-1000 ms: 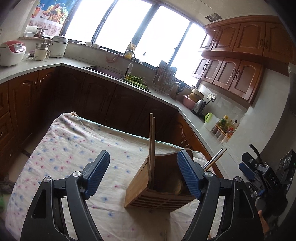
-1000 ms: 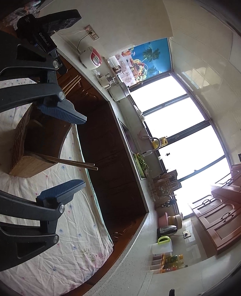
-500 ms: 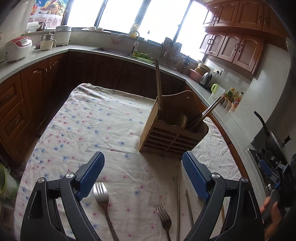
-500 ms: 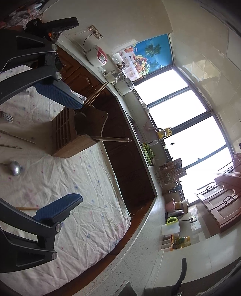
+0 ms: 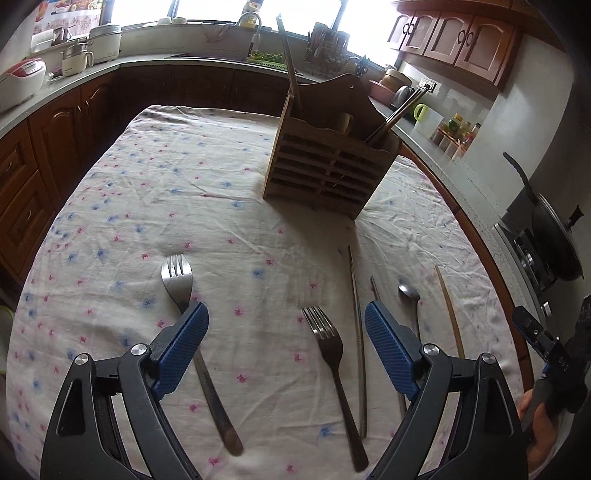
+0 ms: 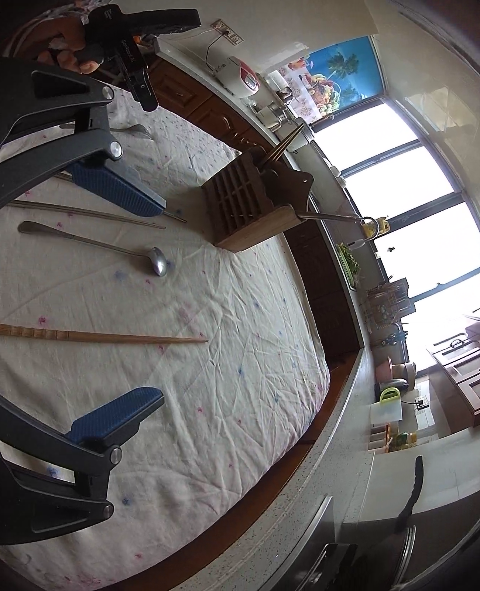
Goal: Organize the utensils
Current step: 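Move both open tools back toward the spoon and metal chopstick, then close the left tool on a metal chopstick while the right tool grasps the metal spoon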
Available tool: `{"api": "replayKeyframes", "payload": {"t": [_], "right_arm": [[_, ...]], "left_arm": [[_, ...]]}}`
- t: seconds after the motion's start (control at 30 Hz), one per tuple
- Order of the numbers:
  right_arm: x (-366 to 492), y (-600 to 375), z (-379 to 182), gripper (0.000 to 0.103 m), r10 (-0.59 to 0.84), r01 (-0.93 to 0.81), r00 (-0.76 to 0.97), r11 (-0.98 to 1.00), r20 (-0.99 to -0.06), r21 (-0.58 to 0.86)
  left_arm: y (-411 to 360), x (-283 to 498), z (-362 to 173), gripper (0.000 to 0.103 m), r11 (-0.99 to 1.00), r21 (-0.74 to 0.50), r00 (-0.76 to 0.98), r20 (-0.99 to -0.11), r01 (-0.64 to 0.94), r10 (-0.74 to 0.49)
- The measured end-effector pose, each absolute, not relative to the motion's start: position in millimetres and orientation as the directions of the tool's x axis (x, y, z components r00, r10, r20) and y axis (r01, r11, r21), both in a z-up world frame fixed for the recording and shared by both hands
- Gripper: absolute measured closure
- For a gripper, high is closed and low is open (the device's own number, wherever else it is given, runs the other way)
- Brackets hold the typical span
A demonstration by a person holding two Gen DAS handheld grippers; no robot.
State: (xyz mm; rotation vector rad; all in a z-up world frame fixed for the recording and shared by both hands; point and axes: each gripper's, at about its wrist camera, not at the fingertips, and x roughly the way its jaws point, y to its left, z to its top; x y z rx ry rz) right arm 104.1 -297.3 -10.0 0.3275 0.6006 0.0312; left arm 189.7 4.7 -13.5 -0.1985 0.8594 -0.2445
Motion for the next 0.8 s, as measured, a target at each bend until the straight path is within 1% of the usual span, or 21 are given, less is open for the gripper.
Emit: {"api": "replayKeyframes", "payload": {"t": [0.27,0.33,0.4,0.43,0.47,0.5,0.53,0.57,0.6,0.63,0.7,0.8], "right_arm": [[105,-287,-10,0.009,0.126,0.049,0.815,0.958,-0.566,0.284],[108,-283,-10,0.01,0.136,0.037,0.811,0.959,-0.569,0.282],[112,-279,-11,0.017,0.146,0.027,0.805,0.959,-0.576,0.281],[114,-277,-12,0.019,0.153,0.02,0.799,0.96,-0.581,0.281],[117,-275,-13,0.023,0.163,0.014,0.793,0.959,-0.587,0.284],[120,-272,-15,0.03,0.174,0.007,0.785,0.957,-0.594,0.29],[123,-270,-16,0.034,0.184,0.002,0.777,0.955,-0.602,0.295],[127,-267,-19,0.042,0.193,-0.002,0.766,0.954,-0.613,0.299],[131,-265,-21,0.05,0.204,-0.007,0.755,0.953,-0.623,0.304],[136,-262,-24,0.052,0.218,-0.013,0.742,0.95,-0.634,0.311],[145,-256,-30,0.061,0.242,-0.027,0.719,0.947,-0.651,0.322],[158,-245,-38,0.065,0.264,-0.045,0.69,0.945,-0.674,0.324]], "left_arm": [[-5,191,-12,0.015,0.953,-0.257,0.616,-0.729,0.158,-0.299],[-7,193,-13,0.015,0.952,-0.258,0.608,-0.733,0.166,-0.304],[-10,194,-13,0.015,0.951,-0.257,0.604,-0.735,0.172,-0.308],[-11,195,-13,0.016,0.95,-0.256,0.603,-0.735,0.177,-0.31],[-14,196,-13,0.018,0.949,-0.256,0.6,-0.736,0.184,-0.315],[-17,198,-13,0.024,0.947,-0.257,0.593,-0.738,0.193,-0.321],[-20,201,-14,0.029,0.944,-0.258,0.583,-0.743,0.203,-0.329],[-24,204,-15,0.033,0.942,-0.257,0.572,-0.749,0.214,-0.334],[-28,206,-16,0.042,0.94,-0.257,0.562,-0.753,0.226,-0.341],[-32,209,-17,0.05,0.936,-0.258,0.552,-0.757,0.238,-0.349],[-40,216,-20,0.055,0.932,-0.255,0.532,-0.767,0.258,-0.358],[-51,228,-24,0.061,0.924,-0.257,0.502,-0.781,0.284,-0.372]]}}
